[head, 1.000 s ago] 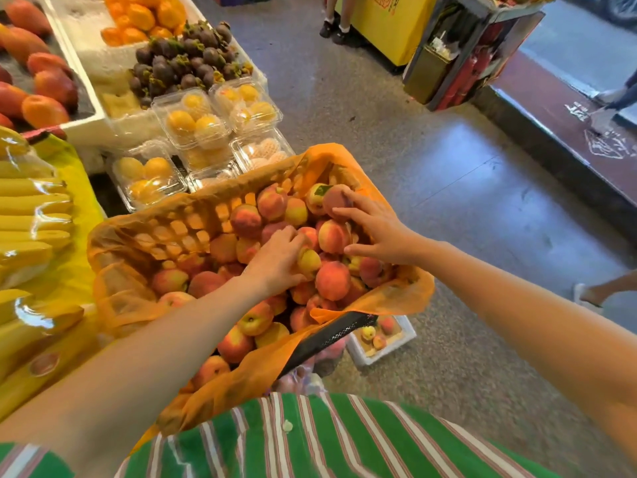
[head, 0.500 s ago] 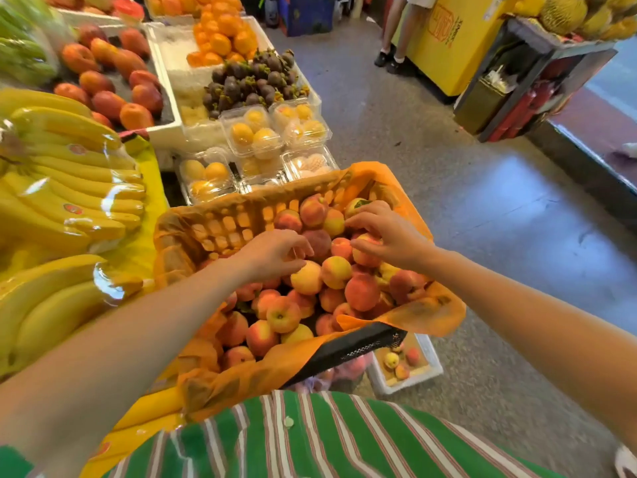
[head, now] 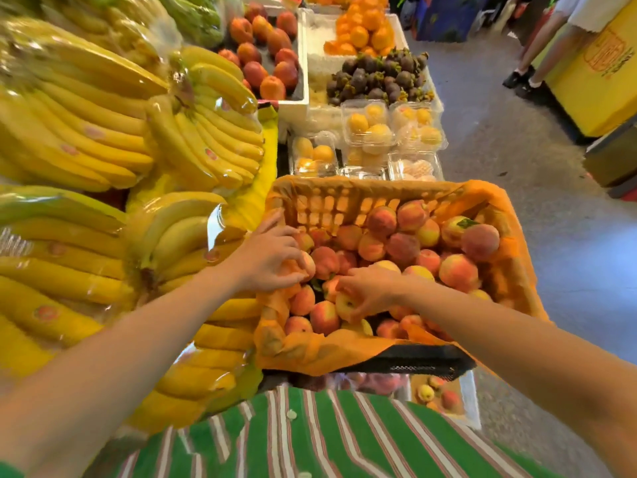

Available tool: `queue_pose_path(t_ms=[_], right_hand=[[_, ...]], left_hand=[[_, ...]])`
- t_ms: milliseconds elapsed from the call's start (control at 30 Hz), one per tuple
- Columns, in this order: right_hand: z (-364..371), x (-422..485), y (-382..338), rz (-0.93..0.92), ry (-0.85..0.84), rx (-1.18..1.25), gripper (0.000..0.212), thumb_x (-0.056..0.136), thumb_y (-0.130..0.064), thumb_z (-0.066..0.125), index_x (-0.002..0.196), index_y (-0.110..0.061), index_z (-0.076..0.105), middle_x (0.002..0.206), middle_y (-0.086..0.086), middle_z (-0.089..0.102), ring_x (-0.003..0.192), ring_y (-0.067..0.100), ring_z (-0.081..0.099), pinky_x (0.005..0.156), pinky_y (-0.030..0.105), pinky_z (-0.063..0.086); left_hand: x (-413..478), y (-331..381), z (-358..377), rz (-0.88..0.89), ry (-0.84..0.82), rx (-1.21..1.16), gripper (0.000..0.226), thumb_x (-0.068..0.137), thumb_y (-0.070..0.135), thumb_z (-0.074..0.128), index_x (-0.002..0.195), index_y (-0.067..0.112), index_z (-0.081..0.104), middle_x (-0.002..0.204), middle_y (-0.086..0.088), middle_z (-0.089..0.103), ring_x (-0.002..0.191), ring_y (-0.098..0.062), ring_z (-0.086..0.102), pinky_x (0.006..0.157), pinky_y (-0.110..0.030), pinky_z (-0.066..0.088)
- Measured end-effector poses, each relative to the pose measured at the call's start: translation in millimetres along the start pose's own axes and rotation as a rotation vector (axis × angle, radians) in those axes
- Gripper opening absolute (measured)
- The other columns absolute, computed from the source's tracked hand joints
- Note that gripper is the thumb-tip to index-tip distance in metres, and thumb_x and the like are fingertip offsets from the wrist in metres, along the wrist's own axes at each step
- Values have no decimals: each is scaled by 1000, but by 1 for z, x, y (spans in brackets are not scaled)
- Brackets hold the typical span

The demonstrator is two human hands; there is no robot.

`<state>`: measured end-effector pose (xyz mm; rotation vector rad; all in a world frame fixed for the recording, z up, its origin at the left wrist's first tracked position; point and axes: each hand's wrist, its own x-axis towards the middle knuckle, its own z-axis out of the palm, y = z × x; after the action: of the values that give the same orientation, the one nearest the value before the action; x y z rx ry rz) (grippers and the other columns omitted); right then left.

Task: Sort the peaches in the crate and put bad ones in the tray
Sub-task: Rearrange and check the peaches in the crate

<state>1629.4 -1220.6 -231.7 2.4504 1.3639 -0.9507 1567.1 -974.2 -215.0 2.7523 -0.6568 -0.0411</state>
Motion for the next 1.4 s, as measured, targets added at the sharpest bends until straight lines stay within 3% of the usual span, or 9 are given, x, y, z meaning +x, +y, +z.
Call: queue_pose_path(t_ms=[133, 333, 533, 633, 800, 933, 1067, 1167, 1400], right_hand=[[14, 12, -1, -46, 94, -147, 54, 82, -49, 62, 125, -18, 50, 109, 9, 53, 94, 29, 56, 68, 32, 29], [6, 12, 20, -26, 326, 113, 60, 73, -58, 66, 117, -18, 53, 107, 3, 58, 95, 25, 58, 74, 36, 42], [-23, 31, 33, 49, 635, 222, 65, 72, -32, 80, 125, -7, 54, 116, 13, 60, 105, 33, 57, 86, 42, 46], [-26, 49, 32, 67, 632, 72, 64, 70, -22, 80, 126, -4, 54, 117, 16, 61, 105, 38, 55, 85, 45, 44], [-25, 59, 32, 94, 688, 125, 54, 78, -17, 74, 127, -8, 54, 118, 16, 56, 104, 36, 54, 81, 44, 51], [-26, 54, 29, -57, 719, 159, 43, 79, -23, 75, 116, -7, 58, 116, 14, 59, 101, 33, 57, 77, 46, 52], [-14, 57, 9, -217, 564, 240, 59, 81, -35, 74, 130, -10, 54, 125, 11, 57, 112, 27, 53, 89, 39, 49], [-7, 74, -6, -207, 500, 161, 76, 78, -45, 73, 140, -13, 44, 126, 9, 55, 107, 28, 53, 85, 39, 47], [-17, 72, -2, -217, 554, 357, 66, 70, -36, 82, 123, -11, 52, 110, 8, 56, 97, 21, 54, 78, 33, 47]], left_hand=[[-2, -3, 3, 14, 53, -20, 36, 80, 55, 49, 90, 31, 73, 92, 9, 69, 122, -18, 52, 117, -43, 8], [1, -12, 3, -9, 114, -60, 32, 81, 51, 50, 86, 31, 73, 96, 11, 68, 123, -16, 51, 116, -42, 16], [4, -22, -2, -24, 130, -85, 28, 80, 49, 52, 84, 31, 73, 98, 11, 67, 125, -15, 49, 115, -41, 15], [3, -24, -1, -12, 114, -85, 26, 81, 48, 52, 84, 32, 72, 101, 10, 66, 128, -16, 47, 116, -41, 16], [2, -28, -1, -2, 110, -101, 24, 79, 43, 52, 83, 31, 72, 113, 7, 63, 135, -16, 39, 116, -36, 13], [2, -28, -3, -1, 135, -139, 23, 76, 41, 52, 74, 26, 68, 113, 5, 64, 135, -18, 40, 114, -38, 20], [1, -26, -6, 0, 148, -146, 21, 75, 39, 52, 70, 24, 66, 110, 4, 65, 132, -20, 43, 111, -40, 26], [1, -25, -7, -7, 145, -150, 22, 76, 39, 51, 71, 24, 67, 110, 4, 65, 133, -20, 43, 111, -40, 28], [1, -26, -10, -24, 120, -162, 21, 76, 42, 53, 73, 26, 66, 108, 6, 66, 131, -19, 44, 108, -40, 31]])
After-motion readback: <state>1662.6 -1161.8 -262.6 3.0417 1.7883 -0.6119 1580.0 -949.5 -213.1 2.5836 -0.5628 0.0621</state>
